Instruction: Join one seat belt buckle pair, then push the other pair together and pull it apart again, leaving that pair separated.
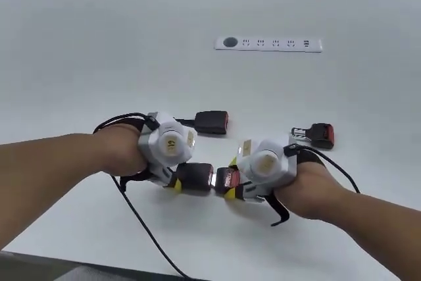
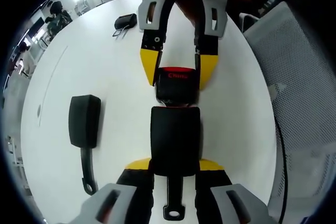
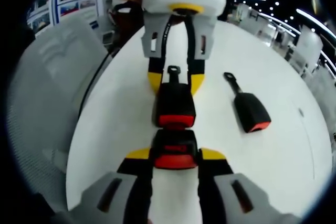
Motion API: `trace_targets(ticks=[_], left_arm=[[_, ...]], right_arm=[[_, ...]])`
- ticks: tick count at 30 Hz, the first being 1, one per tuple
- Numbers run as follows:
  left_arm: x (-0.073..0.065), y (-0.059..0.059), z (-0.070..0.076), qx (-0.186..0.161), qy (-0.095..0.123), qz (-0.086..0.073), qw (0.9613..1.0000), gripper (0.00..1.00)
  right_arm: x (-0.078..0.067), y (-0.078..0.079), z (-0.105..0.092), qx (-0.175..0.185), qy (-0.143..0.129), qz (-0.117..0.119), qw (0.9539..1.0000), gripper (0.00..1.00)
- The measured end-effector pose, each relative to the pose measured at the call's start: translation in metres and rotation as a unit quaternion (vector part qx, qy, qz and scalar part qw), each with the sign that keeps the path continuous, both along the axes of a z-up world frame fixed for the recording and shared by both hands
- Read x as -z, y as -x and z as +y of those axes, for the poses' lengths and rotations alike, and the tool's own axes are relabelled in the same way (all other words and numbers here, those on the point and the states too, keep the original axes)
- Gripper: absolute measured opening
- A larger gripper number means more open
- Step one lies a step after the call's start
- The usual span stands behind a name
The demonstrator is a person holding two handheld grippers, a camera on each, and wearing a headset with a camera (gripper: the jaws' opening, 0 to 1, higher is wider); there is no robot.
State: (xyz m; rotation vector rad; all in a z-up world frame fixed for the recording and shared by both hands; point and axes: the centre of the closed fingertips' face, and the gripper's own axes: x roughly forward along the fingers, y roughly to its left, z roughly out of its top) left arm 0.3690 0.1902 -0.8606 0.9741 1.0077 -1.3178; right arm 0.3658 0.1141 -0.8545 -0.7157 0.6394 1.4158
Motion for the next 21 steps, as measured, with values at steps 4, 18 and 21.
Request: trace_targets(ticks=[4,18,21], left_arm=[[-0.0001,-0.0002,-0.0003,-0.003,0.003,-0.001,1.0000,0.30],[0.0005,-0.0013,-0.0011,-0.001,-0.019,-0.005,0.9998,0.33],[0.0009,-0.0013,-0.0007,-0.004,-0.022,-0.004,0.9998,0.33]], right_arm=[[-0.0004,-0.0001,0.0002,0.004,-0.003,-0.001,1.0000,0.32],[-0.0018,-0.0009,0.0020,0.007,-0.007,0.009,0.9999,0.34],[-0.0023,-0.0007,0.0023,0.007,-0.010,0.009,0.9999,0.35]])
